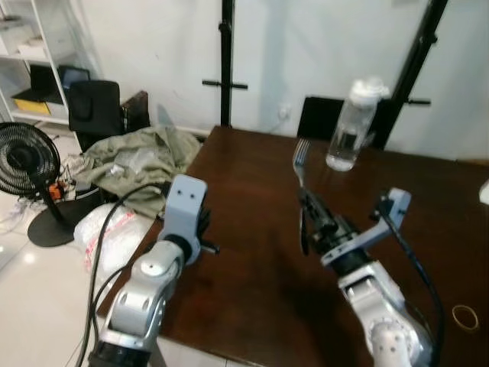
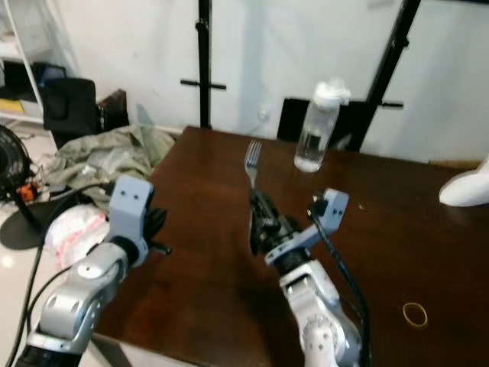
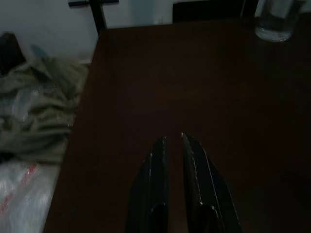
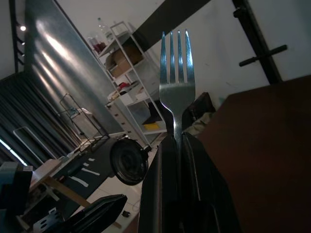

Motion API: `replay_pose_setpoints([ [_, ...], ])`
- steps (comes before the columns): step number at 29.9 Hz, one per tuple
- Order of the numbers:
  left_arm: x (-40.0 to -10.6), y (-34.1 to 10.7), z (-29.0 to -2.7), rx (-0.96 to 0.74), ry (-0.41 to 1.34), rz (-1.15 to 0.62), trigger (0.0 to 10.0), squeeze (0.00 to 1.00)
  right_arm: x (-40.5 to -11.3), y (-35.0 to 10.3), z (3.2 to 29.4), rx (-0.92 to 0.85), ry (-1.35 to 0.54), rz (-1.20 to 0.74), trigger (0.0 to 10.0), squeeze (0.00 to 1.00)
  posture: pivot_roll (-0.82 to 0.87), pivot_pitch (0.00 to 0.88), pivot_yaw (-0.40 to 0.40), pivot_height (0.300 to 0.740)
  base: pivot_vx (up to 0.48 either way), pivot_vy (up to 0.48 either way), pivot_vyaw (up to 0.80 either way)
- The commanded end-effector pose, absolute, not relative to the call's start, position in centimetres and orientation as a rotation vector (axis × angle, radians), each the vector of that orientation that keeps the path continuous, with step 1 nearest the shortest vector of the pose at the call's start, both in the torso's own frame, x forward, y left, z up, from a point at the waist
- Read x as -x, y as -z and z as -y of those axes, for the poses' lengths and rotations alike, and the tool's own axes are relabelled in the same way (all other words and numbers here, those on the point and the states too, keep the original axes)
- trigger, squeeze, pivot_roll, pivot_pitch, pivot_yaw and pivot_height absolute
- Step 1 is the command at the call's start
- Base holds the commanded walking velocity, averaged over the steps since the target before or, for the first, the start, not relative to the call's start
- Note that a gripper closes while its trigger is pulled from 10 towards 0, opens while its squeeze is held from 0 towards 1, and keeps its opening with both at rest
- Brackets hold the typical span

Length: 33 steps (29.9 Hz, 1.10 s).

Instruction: Setting the table

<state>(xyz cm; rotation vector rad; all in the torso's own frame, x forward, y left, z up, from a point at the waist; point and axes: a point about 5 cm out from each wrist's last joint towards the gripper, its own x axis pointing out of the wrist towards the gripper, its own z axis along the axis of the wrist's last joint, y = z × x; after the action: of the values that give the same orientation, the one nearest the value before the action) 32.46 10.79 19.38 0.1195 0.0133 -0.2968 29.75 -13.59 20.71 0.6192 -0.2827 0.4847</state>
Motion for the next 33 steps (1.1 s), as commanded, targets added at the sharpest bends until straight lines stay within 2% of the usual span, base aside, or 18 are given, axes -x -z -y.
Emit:
replay_pose_setpoints([
  [1, -32.3, -19.0, -10.9, -0.121, 0.315, -0.04, 10.0, 0.0, -29.7, -20.5, 13.3, -0.624, -0.487, 0.272, 10.0, 0.0, 0.1, 0.04, 0.055, 0.74, 0.0, 0.0, 0.0],
  [8, -31.5, -19.0, -9.9, -0.089, 0.443, -0.046, 10.0, 0.0, -30.1, -20.3, 13.7, -0.581, -0.433, 0.263, 10.0, 0.0, 0.1, 0.04, 0.055, 0.74, 0.0, 0.0, 0.0],
  [10, -31.0, -18.8, -9.4, -0.047, 0.52, -0.077, 10.0, 0.0, -30.7, -19.9, 14.4, -0.505, -0.333, 0.251, 10.0, 0.0, 0.1, 0.038, 0.053, 0.74, 0.0, 0.0, 0.0],
  [14, -30.6, -18.7, -9.2, -0.008, 0.572, -0.101, 10.0, 0.0, -31.0, -19.8, 14.9, -0.462, -0.275, 0.248, 10.0, 0.0, 0.1, 0.038, 0.051, 0.74, 0.0, 0.0, 0.0],
  [26, -29.9, -19.5, -11.5, -0.063, 0.648, -0.098, 10.0, 0.0, -32.8, -17.2, 17.0, -0.319, -0.008, 0.08, 10.0, 0.0, 0.12, 0.048, 0.044, 0.74, 0.0, 0.0, 0.0],
  [28, -29.5, -19.5, -12.4, -0.085, 0.642, -0.106, 10.0, 0.0, -33.4, -15.6, 18.0, -0.269, 0.089, 0.002, 10.0, 0.0, 0.12, 0.057, 0.043, 0.74, 0.0, 0.0, 0.0],
  [33, -28.9, -19.1, -12.7, -0.09, 0.644, -0.127, 10.0, 0.0, -33.9, -15.0, 18.1, -0.256, 0.114, -0.015, 10.0, 0.0, 0.14, 0.076, 0.045, 0.74, 0.0, 0.0, 0.0],
])
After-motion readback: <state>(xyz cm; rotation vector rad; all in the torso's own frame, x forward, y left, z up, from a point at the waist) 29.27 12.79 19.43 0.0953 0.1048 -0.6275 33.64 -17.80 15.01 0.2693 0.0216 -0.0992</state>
